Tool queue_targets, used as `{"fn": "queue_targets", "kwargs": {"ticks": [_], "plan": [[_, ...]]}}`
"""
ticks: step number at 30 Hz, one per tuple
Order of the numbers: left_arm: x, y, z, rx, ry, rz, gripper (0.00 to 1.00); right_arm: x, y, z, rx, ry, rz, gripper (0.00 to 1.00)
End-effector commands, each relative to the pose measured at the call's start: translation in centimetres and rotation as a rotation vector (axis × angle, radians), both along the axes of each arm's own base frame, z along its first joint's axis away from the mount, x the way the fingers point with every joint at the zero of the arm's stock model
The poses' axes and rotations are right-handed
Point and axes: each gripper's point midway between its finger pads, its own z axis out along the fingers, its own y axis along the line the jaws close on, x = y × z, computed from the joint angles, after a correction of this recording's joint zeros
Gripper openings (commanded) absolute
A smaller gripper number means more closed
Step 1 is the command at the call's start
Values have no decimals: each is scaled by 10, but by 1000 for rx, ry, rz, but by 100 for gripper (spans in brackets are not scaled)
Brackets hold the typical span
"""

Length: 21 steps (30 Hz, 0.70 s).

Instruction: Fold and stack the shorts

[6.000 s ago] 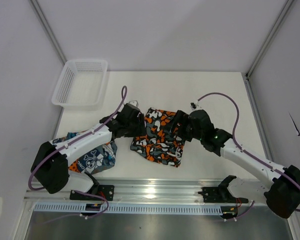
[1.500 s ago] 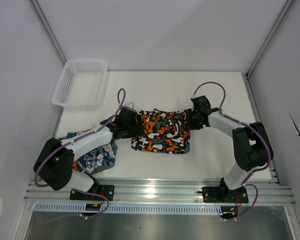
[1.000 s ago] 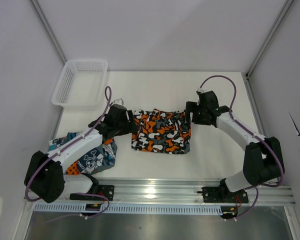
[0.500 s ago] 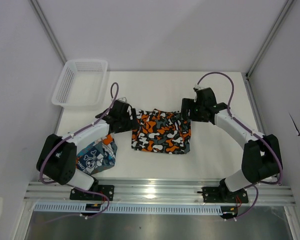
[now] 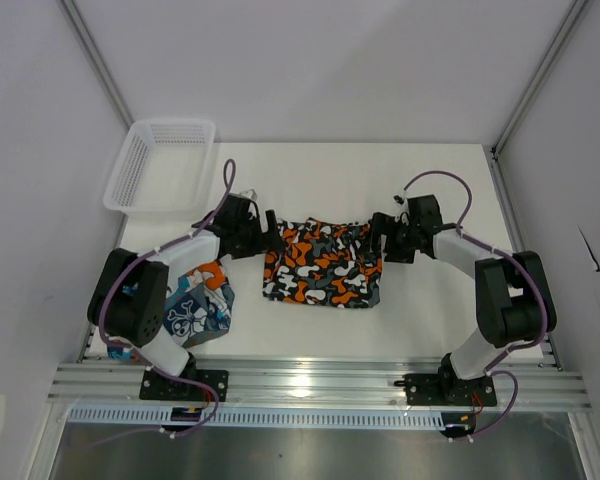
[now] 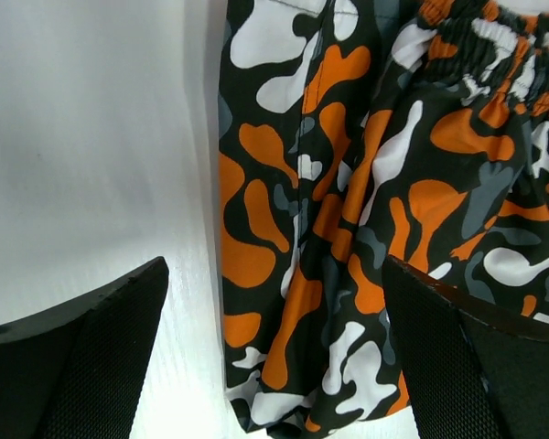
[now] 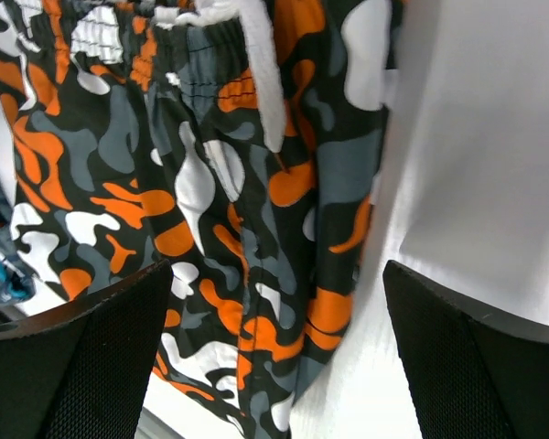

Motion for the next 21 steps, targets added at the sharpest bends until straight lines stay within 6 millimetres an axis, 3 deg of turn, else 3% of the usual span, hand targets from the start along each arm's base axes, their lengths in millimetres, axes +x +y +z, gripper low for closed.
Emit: {"fn": "queue_targets", "kwargs": {"ticks": [1,8,21], "plan": [[15,-13,5,-36,-18,-60,99,9,14,6,81,-40,35,99],[9,-19,-16,-37,74,-91,99,6,13,-12,62,18,32,93],[1,-37,-5,-125,18,-169,88,1,27,-20,140,39,63,76]]}}
